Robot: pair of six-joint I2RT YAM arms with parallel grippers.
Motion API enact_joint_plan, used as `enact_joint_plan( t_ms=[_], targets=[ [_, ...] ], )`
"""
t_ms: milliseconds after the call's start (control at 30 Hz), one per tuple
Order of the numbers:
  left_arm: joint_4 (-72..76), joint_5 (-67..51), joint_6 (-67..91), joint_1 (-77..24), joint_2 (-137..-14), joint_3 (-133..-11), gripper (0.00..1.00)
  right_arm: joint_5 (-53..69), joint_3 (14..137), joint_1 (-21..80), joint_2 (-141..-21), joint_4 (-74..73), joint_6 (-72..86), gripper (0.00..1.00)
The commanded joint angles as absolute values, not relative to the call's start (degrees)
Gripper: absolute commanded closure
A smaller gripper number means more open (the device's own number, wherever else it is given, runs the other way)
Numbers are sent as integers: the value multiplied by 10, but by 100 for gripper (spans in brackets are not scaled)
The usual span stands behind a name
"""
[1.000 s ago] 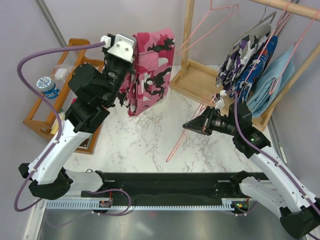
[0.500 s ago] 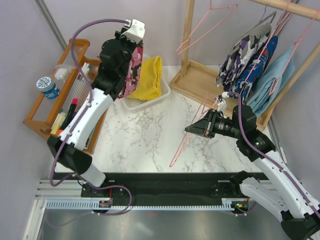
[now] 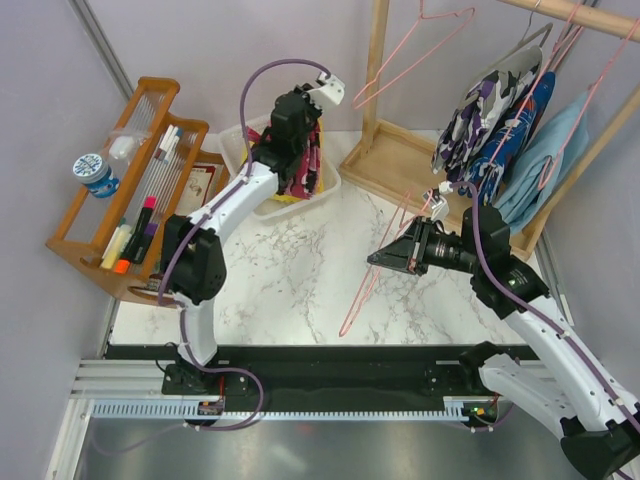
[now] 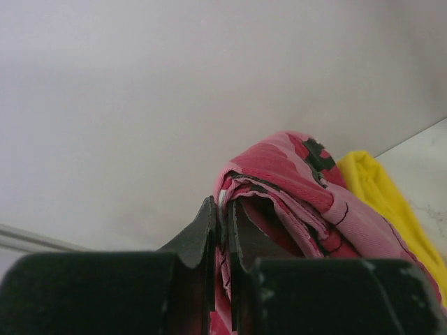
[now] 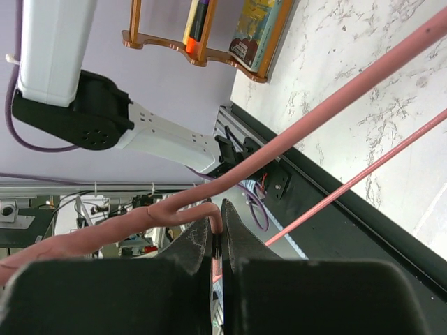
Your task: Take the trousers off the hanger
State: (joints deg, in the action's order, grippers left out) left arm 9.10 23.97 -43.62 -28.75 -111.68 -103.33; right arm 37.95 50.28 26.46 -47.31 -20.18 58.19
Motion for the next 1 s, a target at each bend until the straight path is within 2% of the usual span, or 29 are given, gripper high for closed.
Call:
enact_joint_plan(
  t_ms=[0, 133, 233, 333, 367, 467, 700, 767, 967],
  targets=[
    [199, 275, -440, -298, -1168, -1074, 98, 392, 527, 265, -473, -178, 571, 100],
    [204, 339, -414, -297, -1224, -1101, 97, 391, 525, 266, -472, -170, 577, 100],
    [198, 349, -377, -294, -1231, -1096, 93, 391, 523, 266, -470, -170, 577, 100],
    [186, 342, -332, -293, -1210, -1075, 76, 390, 521, 265, -471, -170, 577, 100],
    [184, 338, -323, -292, -1203, -1070, 64, 390, 521, 265, -472, -170, 577, 100],
    [162, 330, -276, -287, -1174, -1052, 49, 390, 525, 265, -475, -168, 574, 100],
    [111, 330, -242, -273, -1122, -1028, 36, 386, 533, 265, -486, -168, 563, 100],
    [103, 328, -236, -271, -1095, -1012, 24, 385, 533, 265, -489, -166, 563, 100],
    [55, 270, -186, -268, -1007, -969, 19, 387, 538, 265, -502, -165, 552, 100]
  ],
)
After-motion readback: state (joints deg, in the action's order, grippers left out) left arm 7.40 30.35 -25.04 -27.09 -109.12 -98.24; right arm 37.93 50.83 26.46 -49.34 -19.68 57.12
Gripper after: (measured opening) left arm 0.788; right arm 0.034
